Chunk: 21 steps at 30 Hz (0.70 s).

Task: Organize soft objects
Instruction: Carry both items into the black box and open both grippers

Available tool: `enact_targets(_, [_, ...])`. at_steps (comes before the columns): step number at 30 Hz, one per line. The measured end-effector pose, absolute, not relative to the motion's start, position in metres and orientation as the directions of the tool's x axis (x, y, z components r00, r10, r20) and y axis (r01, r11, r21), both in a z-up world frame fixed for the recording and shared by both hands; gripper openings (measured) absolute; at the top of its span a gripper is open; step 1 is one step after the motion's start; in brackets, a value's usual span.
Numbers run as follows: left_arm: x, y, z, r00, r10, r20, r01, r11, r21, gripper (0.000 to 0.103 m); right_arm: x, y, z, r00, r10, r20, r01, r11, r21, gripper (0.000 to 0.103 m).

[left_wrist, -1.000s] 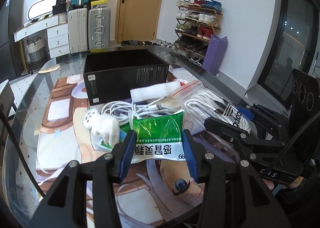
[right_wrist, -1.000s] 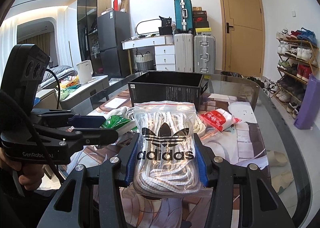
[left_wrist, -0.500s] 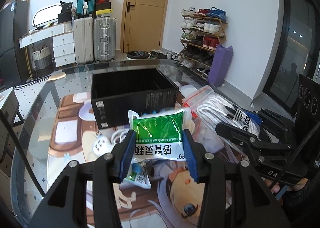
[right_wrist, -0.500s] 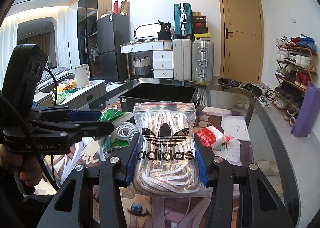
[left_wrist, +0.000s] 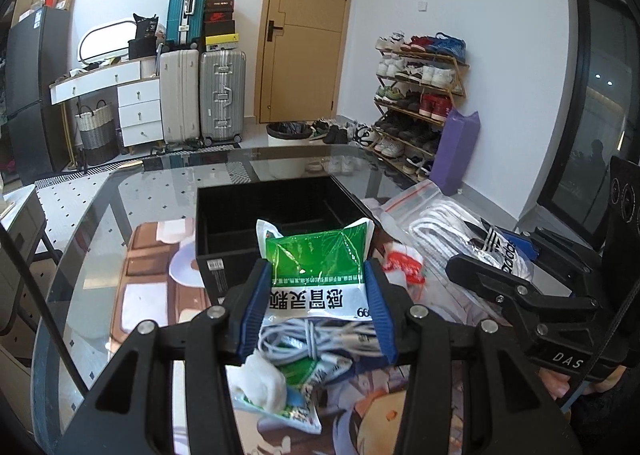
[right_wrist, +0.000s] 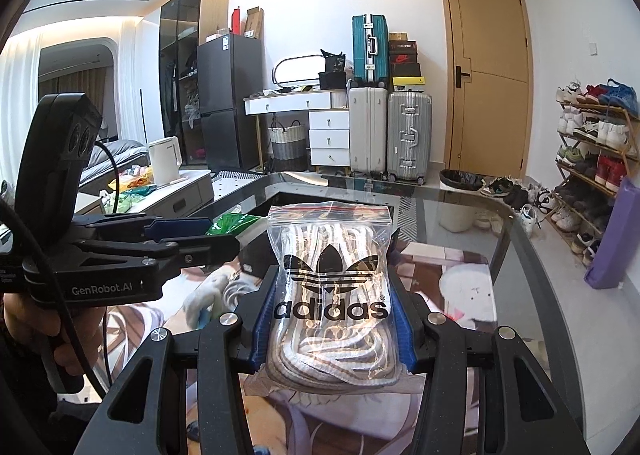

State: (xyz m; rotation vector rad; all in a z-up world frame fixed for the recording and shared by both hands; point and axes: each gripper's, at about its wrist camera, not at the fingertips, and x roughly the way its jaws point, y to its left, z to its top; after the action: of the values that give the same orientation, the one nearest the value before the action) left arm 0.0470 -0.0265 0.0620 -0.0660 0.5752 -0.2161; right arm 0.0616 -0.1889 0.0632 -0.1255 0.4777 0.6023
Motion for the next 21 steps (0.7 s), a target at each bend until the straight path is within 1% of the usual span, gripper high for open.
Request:
enact_targets(12, [0.075, -0.014, 0.062, 0.827, -0.182, -0.532, 0.137, 0.983, -0.123, 0.046, 0.101, -0.180, 0.079, 0.703, 0.522, -0.482, -0.576, 0.816, 0.044, 0.050])
enact_targets(21, [0.097, -0.007, 0.057, 0.821, -0.169, -0.545, 0.094, 0.982, -0.164, 0.046, 0.136, -0.160, 0.077, 0.667, 0.524, -0.530, -0.600, 0.799, 0.036, 0.050])
